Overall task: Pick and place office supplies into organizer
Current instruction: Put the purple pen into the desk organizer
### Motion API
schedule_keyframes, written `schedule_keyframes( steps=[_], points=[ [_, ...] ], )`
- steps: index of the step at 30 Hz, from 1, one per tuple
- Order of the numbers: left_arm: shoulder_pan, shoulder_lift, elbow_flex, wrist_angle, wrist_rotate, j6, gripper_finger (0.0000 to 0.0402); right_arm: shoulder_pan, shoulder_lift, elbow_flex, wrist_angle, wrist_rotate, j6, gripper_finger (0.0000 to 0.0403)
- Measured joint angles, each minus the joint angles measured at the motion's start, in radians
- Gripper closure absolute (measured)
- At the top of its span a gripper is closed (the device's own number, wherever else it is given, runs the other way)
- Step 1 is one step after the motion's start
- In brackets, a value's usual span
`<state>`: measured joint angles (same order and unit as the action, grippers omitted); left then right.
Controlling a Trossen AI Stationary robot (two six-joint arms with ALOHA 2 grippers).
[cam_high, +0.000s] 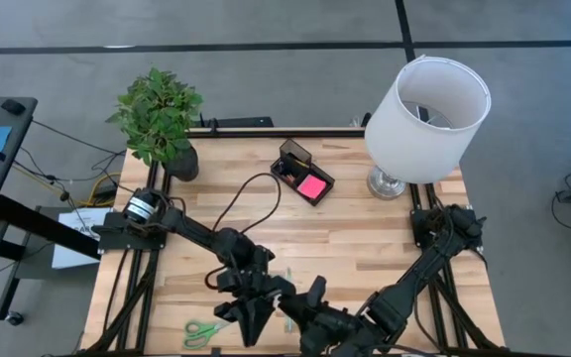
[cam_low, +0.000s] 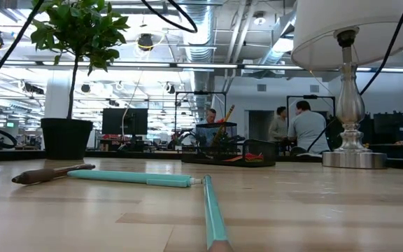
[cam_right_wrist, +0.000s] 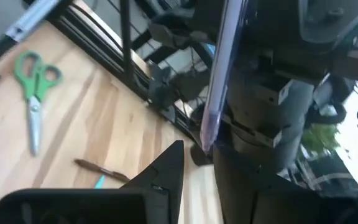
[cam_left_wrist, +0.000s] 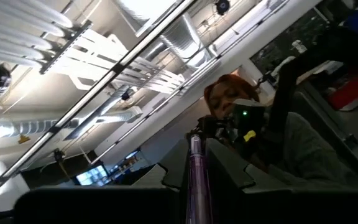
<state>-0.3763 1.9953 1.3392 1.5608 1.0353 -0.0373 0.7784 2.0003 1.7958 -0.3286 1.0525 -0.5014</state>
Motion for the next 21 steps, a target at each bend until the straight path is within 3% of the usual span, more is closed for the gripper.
schedule_keyframes(
  steps=[9,21],
  points=[
    [-0.024,-0.001,0.047,-0.002,0.094,-0.03,0.0372,-0.002,0.0,0.0,0.124,-0.107,-0.181,0.0324],
    [-0.052,-0.001,0.049,-0.005,0.089,-0.066,0.0372,0.03,0.0,0.0,0.125,-0.055,-0.27,0.0324]
  ],
)
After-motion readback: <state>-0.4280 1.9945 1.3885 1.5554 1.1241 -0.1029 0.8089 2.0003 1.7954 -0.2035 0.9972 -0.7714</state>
